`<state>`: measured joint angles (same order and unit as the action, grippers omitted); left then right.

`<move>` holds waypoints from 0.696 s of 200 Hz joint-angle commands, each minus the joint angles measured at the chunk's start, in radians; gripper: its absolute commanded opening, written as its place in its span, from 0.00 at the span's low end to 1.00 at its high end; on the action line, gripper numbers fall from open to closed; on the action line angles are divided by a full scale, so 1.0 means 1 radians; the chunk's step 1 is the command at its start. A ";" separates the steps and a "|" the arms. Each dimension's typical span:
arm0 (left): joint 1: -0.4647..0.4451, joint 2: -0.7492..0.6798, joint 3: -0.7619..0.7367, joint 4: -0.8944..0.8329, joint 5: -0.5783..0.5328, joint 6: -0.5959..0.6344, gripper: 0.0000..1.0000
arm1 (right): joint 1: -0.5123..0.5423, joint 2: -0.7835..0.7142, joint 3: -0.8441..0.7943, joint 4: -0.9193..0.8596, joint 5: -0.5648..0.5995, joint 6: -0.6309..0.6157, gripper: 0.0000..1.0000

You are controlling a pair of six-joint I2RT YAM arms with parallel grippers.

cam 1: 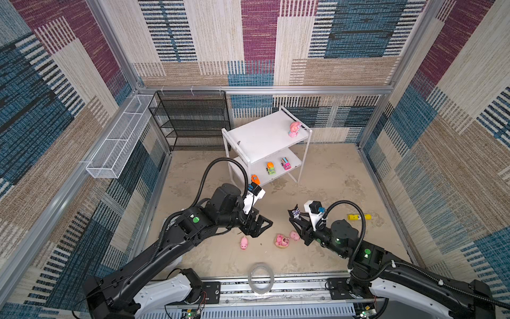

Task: Place and organize the plastic toys onto the shelf
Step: 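Close the left gripper on the purple-bow figure while the right gripper opens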

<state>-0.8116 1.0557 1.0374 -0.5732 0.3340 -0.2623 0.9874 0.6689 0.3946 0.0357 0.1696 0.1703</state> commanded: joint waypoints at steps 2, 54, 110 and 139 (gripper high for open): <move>-0.026 0.029 0.004 0.106 -0.068 -0.097 0.75 | 0.037 0.015 0.021 0.084 0.023 -0.078 0.37; -0.075 0.116 0.043 0.193 -0.030 -0.121 0.57 | 0.078 0.029 0.040 0.084 0.040 -0.111 0.37; -0.110 0.166 0.094 0.209 0.027 -0.093 0.55 | 0.079 0.010 0.026 0.086 0.061 -0.103 0.37; -0.109 0.181 0.105 0.195 0.008 -0.077 0.36 | 0.080 0.000 0.029 0.089 0.061 -0.107 0.37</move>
<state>-0.9203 1.2308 1.1290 -0.3939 0.3462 -0.3607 1.0657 0.6750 0.4194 0.0814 0.2195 0.0708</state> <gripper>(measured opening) 0.426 0.373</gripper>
